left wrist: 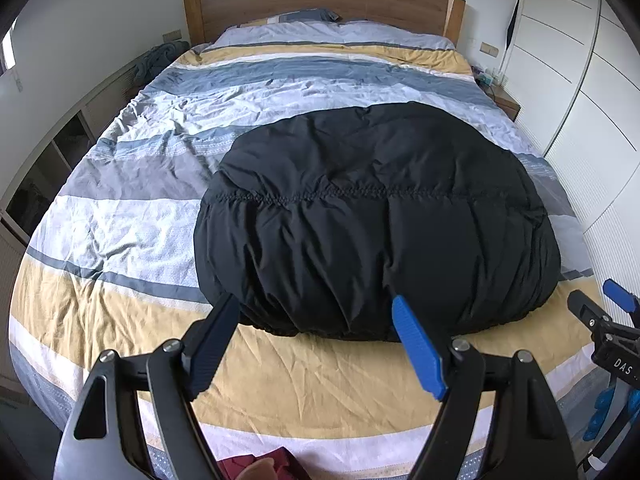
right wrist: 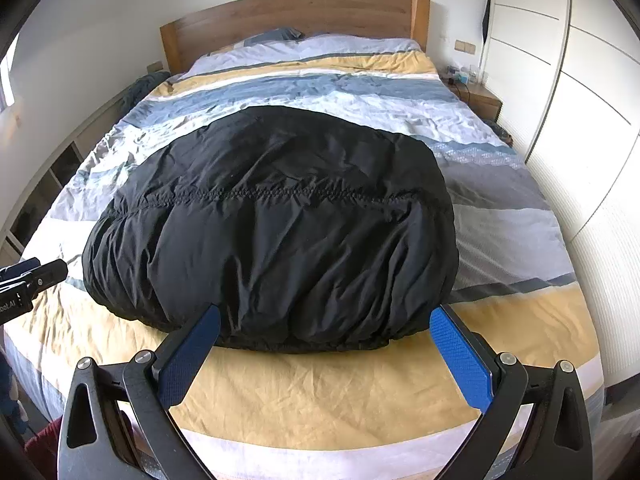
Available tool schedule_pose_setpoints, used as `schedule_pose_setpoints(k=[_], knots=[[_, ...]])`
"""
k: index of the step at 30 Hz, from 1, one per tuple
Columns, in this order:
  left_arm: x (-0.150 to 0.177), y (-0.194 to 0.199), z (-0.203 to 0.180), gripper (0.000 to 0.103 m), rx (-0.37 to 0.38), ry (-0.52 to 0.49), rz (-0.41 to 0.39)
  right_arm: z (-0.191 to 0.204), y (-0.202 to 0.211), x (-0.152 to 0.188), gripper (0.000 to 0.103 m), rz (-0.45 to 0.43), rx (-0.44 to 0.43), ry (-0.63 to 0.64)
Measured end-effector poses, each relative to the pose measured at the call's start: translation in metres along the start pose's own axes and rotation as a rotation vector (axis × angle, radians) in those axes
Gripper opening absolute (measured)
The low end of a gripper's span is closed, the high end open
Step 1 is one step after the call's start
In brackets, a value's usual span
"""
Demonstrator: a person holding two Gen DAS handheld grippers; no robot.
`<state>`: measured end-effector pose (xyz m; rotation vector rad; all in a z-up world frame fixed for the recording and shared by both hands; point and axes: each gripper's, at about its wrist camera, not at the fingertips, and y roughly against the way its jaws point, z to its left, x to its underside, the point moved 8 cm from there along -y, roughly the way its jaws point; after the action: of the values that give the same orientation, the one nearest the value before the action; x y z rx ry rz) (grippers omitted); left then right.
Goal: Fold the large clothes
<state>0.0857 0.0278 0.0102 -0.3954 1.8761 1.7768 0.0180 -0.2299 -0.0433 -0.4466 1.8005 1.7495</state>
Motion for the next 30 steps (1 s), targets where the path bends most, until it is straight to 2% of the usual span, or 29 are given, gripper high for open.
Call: schedule_pose_setpoints(k=[13, 30], knots=[[0.017, -0.002, 0.0, 0.078, 0.008, 0.004, 0.043, 0.007, 0.004, 0.003, 0.103, 0.005, -0.008, 0.024], [0.024, -0.008, 0.0, 0.078, 0.002, -0.012, 0.056, 0.006, 0.006, 0.01, 0.103, 0.015, 0.001, 0.032]])
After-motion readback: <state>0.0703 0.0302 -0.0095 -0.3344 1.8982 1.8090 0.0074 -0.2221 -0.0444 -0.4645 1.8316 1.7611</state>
